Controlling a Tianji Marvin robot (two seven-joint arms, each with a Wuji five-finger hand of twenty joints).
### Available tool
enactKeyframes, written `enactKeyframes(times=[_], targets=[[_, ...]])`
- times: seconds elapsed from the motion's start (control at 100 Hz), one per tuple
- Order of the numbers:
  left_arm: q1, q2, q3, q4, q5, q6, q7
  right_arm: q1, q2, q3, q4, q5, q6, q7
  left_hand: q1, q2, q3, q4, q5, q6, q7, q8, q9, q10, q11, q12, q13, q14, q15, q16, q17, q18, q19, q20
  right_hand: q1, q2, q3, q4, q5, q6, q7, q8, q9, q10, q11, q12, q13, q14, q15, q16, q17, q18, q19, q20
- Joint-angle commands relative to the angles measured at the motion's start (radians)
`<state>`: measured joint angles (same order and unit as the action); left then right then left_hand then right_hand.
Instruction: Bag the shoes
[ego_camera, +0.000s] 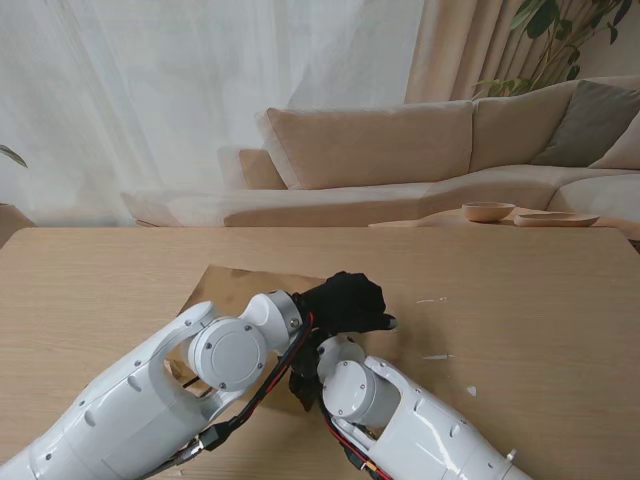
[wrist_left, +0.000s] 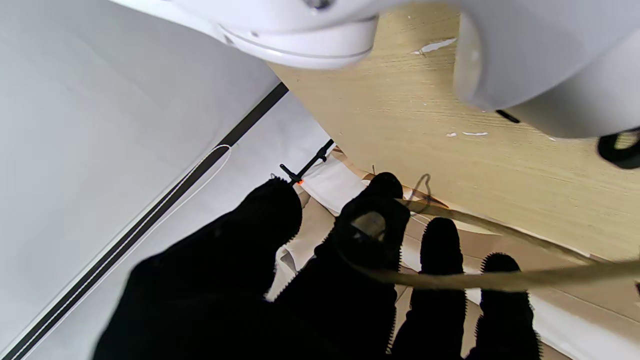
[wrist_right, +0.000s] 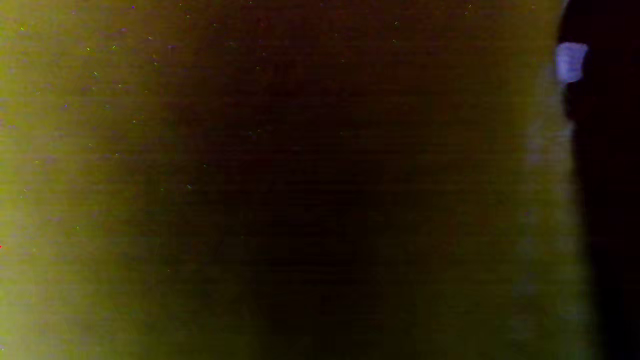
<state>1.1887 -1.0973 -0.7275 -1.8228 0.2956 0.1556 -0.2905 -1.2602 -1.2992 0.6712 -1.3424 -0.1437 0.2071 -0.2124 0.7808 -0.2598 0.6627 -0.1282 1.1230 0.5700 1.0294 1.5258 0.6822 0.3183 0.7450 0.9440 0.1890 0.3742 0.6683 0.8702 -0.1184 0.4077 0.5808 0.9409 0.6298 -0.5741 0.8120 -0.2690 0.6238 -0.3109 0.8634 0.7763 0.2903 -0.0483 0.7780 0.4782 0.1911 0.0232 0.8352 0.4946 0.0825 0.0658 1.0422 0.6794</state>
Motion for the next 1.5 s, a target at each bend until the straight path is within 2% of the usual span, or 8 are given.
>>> enactKeyframes(times=[0.0,0.11,0.19,0.44,0.56,0.84,1.11,1.49], targets=[[0.003,-0.009,-0.003,-0.005,-0.003,0.010,-0.008,0.007,-0.009,-0.002,-0.018,-0.014,-0.014,0.024,-0.002,0.003,-0.003,0.023,0.011,-0.029,-0.001,0.036,-0.010,0.013,0.000,0.015,-0.024,0.000,0.010,0.023,-0.006,0.006,0.033,0.010,-0.105,0.030,0.103,0.003,-0.104,-0.083,-0.006,-0.034,0.050,-0.057,0.169,0.064,0.001,0.007,-0.017,-0.014,0.036,-0.089,0.237,0.030],[0.003,-0.011,-0.005,0.001,0.005,0.016,-0.003,0.011,-0.001,-0.005,-0.021,-0.037,-0.006,0.039,-0.003,0.002,0.000,0.024,0.010,-0.025,-0.005,0.035,-0.013,0.012,-0.001,0.015,-0.026,-0.002,0.010,0.024,-0.007,0.004,0.033,0.008,-0.246,-0.002,0.198,0.113,-0.158,0.137,-0.041,0.108,0.007,-0.052,0.186,0.072,-0.009,0.005,-0.016,-0.016,0.032,-0.088,0.228,0.028],[0.004,-0.011,-0.008,0.003,0.014,0.016,0.001,0.012,0.004,-0.005,-0.023,-0.050,-0.001,0.045,-0.001,0.001,0.001,0.024,0.011,-0.023,-0.006,0.034,-0.013,0.013,-0.002,0.014,-0.026,0.000,0.009,0.024,-0.007,0.003,0.033,0.007,-0.266,-0.021,0.162,0.112,-0.178,0.176,-0.039,0.130,-0.007,-0.048,0.189,0.073,-0.013,0.005,-0.017,-0.016,0.030,-0.090,0.225,0.027],[0.006,-0.008,-0.013,0.012,0.073,0.017,0.013,-0.001,0.033,0.007,-0.043,-0.092,-0.023,0.079,0.005,-0.012,0.003,0.026,0.004,-0.024,-0.028,0.025,-0.018,0.005,-0.003,0.010,-0.026,-0.004,0.011,0.023,-0.004,0.001,0.044,0.005,-0.313,0.000,0.040,0.097,-0.204,0.176,-0.359,-0.128,-0.035,-0.030,0.008,-0.082,-0.034,0.014,-0.179,-0.097,0.005,-0.051,0.067,-0.028],[0.008,-0.008,-0.015,0.018,0.087,0.032,0.013,-0.010,0.049,0.012,-0.060,-0.135,-0.030,0.090,0.027,-0.020,-0.013,0.032,-0.054,-0.064,-0.168,-0.082,-0.058,-0.011,-0.016,-0.010,-0.043,-0.023,0.006,0.017,-0.004,-0.006,0.046,-0.011,-0.316,0.028,0.006,0.105,-0.205,0.179,-0.434,-0.205,-0.037,-0.028,-0.053,-0.127,-0.039,0.011,-0.243,-0.128,0.002,-0.034,-0.034,-0.058],[0.016,-0.004,-0.030,0.031,0.128,0.020,0.020,-0.030,0.084,0.028,-0.096,-0.220,-0.028,0.124,0.107,-0.045,-0.062,0.006,-0.089,-0.008,-0.098,-0.155,-0.063,-0.025,-0.016,0.081,-0.046,-0.030,0.011,0.016,-0.004,-0.010,0.049,-0.010,-0.345,0.099,0.029,0.142,-0.224,0.173,-0.454,-0.222,-0.045,-0.023,-0.077,-0.137,-0.048,0.014,-0.267,-0.138,0.000,-0.025,-0.091,-0.069],[0.030,0.002,-0.052,0.029,0.149,-0.013,0.017,-0.045,0.118,0.036,-0.125,-0.337,-0.030,0.150,0.160,-0.076,-0.066,-0.010,-0.022,0.005,-0.143,-0.212,-0.041,-0.028,-0.054,0.139,-0.043,-0.029,0.009,0.013,-0.005,-0.007,0.049,-0.010,-0.359,0.168,-0.044,0.164,-0.258,0.161,-0.490,-0.223,-0.079,-0.025,-0.108,-0.152,-0.062,0.008,-0.286,-0.148,-0.013,-0.013,-0.168,-0.082],[0.045,0.005,-0.069,0.022,0.171,-0.023,0.021,-0.123,0.147,0.105,-0.188,-0.392,-0.029,0.169,0.219,-0.089,-0.105,-0.016,0.041,0.069,-0.212,-0.065,-0.013,-0.042,-0.055,0.188,-0.031,-0.039,0.031,0.021,-0.001,-0.007,0.070,-0.003,-0.370,0.206,-0.108,0.174,-0.298,0.164,-0.530,-0.214,-0.105,-0.027,-0.113,-0.155,-0.069,0.000,-0.341,-0.172,-0.021,-0.007,-0.239,-0.091]])
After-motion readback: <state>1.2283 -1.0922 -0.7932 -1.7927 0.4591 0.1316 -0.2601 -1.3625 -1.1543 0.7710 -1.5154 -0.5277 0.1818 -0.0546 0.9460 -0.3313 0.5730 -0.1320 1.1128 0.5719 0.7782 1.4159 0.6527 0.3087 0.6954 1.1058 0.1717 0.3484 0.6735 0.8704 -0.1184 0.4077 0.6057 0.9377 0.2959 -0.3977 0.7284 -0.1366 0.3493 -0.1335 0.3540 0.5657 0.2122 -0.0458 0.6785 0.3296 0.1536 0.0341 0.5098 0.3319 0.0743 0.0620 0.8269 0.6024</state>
